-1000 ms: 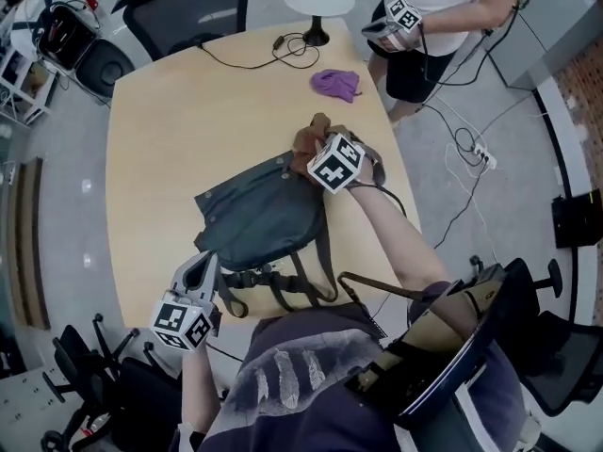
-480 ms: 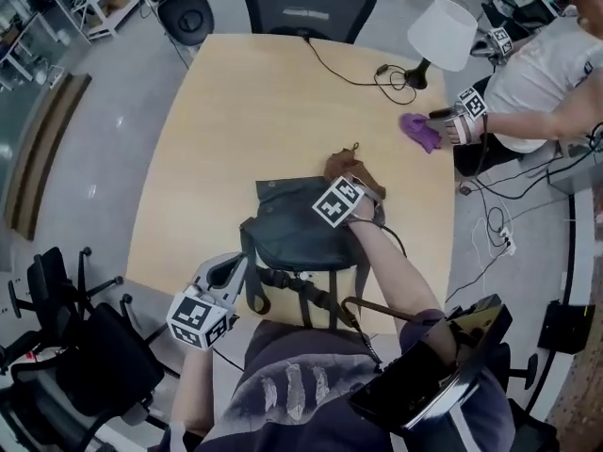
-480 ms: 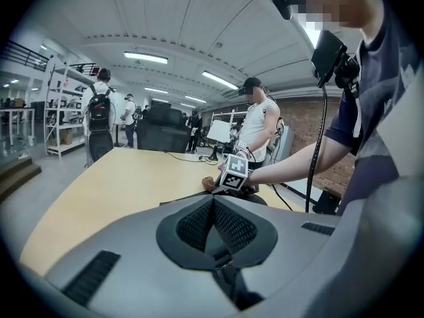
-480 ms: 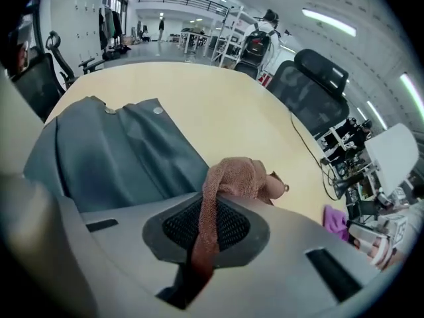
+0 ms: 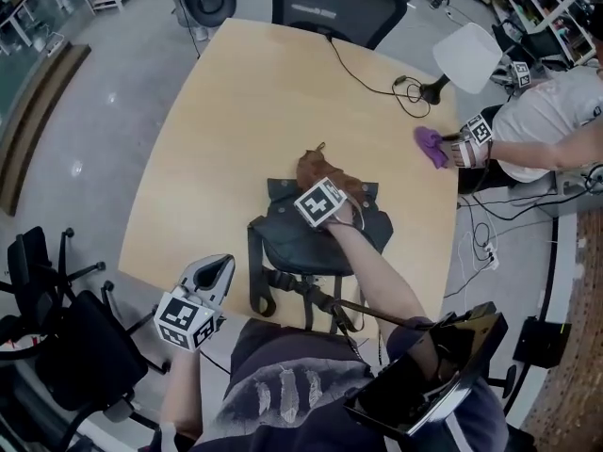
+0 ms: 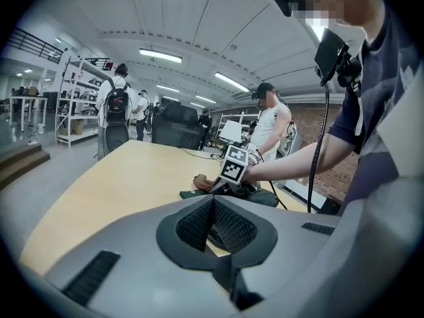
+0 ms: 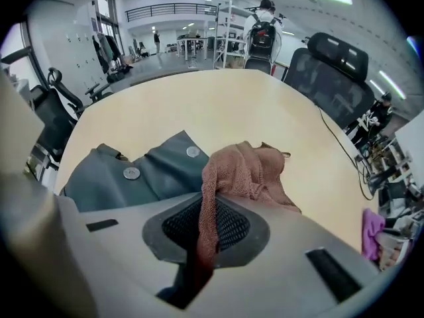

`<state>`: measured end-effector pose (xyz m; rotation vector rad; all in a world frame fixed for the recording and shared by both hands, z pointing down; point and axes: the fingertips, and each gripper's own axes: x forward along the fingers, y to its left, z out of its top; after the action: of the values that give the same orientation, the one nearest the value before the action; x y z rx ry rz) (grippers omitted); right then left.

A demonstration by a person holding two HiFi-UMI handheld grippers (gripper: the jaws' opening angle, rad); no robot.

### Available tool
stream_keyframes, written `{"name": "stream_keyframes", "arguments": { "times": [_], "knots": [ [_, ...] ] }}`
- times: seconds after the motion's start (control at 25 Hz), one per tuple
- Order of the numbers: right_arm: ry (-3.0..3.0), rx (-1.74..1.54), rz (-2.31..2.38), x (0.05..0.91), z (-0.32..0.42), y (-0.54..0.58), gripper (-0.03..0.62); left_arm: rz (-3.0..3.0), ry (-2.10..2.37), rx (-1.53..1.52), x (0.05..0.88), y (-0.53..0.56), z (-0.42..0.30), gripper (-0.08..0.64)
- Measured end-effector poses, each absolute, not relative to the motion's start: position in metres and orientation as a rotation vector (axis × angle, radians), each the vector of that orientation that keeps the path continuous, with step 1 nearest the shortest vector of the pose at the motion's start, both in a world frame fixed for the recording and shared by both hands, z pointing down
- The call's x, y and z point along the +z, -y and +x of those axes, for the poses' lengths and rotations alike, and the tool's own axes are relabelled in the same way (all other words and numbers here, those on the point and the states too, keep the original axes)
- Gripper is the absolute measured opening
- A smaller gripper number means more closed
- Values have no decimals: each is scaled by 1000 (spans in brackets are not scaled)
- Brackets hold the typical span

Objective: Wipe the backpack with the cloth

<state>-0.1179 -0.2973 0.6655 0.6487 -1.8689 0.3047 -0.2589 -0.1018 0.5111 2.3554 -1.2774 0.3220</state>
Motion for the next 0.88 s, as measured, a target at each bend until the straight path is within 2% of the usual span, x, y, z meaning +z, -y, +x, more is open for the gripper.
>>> {"name": "stream_keyframes", "arguments": {
  "times": [0.28, 0.64, 0.72, 0.88],
  "knots": [
    [1869, 323, 636, 670, -159, 291, 32, 2343, 1309, 319, 511, 99, -294, 6],
    [2112, 500, 391, 647, -260, 240, 32, 2332, 1306, 334, 515, 97, -311, 6],
    [2201, 632, 301, 633, -281, 224, 32, 2336, 1307, 331, 514, 98, -311, 6],
    [2380, 1095, 190, 583, -294, 215, 32, 2327, 1317, 332, 515, 97, -314, 6]
  ]
}}
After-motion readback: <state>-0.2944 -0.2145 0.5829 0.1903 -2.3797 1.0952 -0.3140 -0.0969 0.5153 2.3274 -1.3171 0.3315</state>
